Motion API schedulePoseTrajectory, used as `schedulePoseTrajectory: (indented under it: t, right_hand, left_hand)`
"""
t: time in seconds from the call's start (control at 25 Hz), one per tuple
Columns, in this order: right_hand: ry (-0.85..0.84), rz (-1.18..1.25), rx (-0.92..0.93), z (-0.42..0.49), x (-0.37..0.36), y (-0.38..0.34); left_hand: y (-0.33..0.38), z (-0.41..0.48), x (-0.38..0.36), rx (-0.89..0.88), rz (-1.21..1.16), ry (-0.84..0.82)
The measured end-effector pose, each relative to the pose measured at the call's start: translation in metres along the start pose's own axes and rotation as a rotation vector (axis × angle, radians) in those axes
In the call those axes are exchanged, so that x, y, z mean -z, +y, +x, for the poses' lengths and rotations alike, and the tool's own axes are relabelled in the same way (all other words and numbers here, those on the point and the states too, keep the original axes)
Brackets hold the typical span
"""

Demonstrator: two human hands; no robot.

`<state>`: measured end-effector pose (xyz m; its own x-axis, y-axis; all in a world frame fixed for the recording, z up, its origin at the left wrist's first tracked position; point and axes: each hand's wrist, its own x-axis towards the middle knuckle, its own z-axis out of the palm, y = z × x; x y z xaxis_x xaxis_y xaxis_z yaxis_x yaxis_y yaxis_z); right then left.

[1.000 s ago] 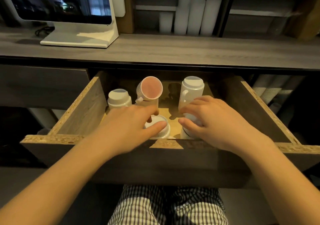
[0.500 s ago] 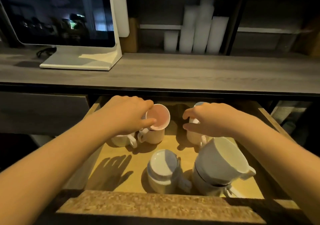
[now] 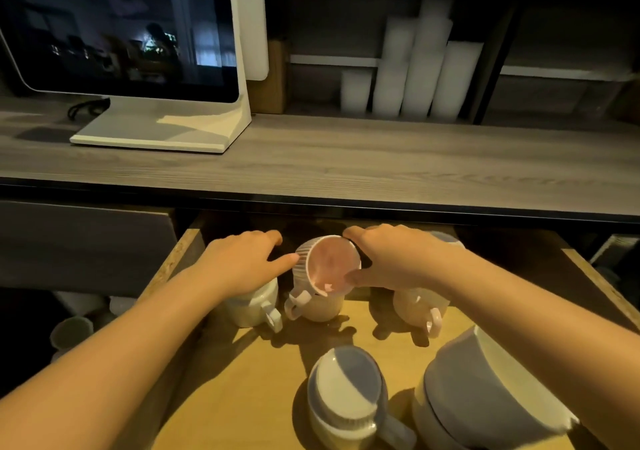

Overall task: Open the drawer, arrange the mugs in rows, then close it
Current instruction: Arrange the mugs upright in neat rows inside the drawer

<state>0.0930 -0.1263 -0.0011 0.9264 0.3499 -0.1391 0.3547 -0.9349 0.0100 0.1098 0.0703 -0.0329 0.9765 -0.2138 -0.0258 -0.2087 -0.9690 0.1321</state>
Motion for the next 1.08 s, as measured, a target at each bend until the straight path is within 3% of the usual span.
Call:
schedulePoseTrajectory:
  t: [0.16, 0.52, 0.8, 1.08]
  right_hand:
    - [0.026, 0.122, -0.056, 0.014, -0.010, -0.016]
    - [0.121, 0.078, -0.135, 0.030, -0.028, -0.036]
    - [0.156, 0.194, -0.090, 0.016, -0.008, -0.026]
    - [0.133, 0.335, -0.066, -0.044, 0.032, 0.008]
  left_hand:
    - [0.001, 0.001, -0.006, -0.052, -0.167, -0.025]
    - [-0.003, 0.004, -0.021, -0.109, -0.363, -0.173]
    - [0.006, -0.001, -0.014, -0.148, -0.275, -0.103]
    - [0.042, -0.023, 0.009, -0.356, -0.478, -0.116]
